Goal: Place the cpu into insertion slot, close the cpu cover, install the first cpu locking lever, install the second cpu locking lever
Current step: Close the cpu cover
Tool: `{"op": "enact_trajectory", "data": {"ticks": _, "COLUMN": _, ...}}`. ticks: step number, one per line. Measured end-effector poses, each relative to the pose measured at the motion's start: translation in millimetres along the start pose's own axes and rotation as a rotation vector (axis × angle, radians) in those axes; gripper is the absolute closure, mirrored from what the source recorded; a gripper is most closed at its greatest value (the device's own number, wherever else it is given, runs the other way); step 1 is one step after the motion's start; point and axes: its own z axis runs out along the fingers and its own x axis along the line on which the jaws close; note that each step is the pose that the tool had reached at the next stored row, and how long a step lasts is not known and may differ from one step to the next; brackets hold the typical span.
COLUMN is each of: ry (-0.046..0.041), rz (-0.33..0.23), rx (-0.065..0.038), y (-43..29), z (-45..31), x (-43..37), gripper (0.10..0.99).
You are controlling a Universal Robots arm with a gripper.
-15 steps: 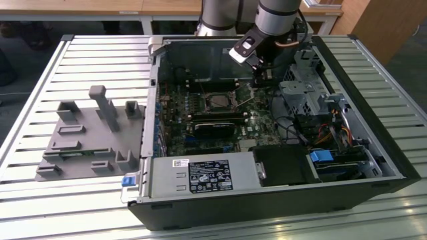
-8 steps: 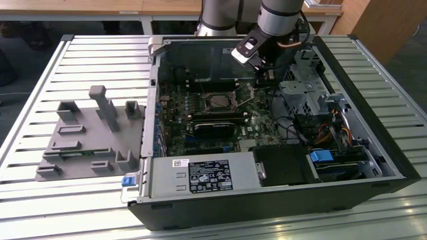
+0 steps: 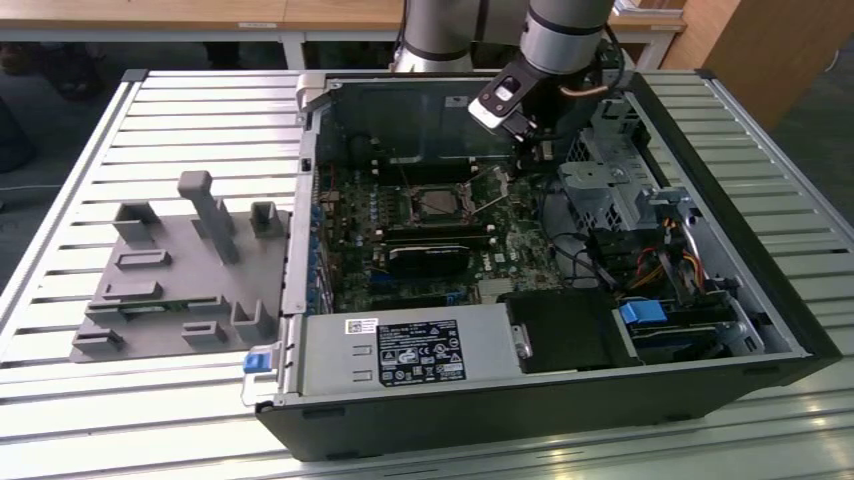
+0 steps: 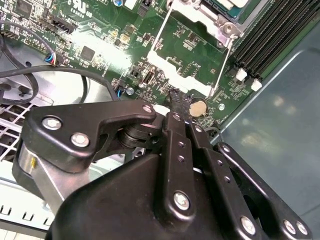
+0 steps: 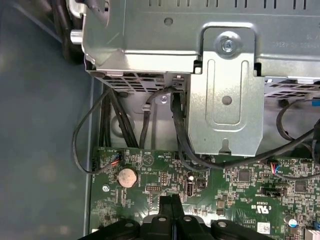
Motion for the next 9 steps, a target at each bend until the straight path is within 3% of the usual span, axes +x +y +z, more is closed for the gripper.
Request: {"op": "enact_trajectory", "data": {"ticks": 9, "ry": -0.001, "rz": 0.0, "rx": 0.002, "y": 0.7, "z": 6.2, "x": -0.3, "gripper": 0.98}}
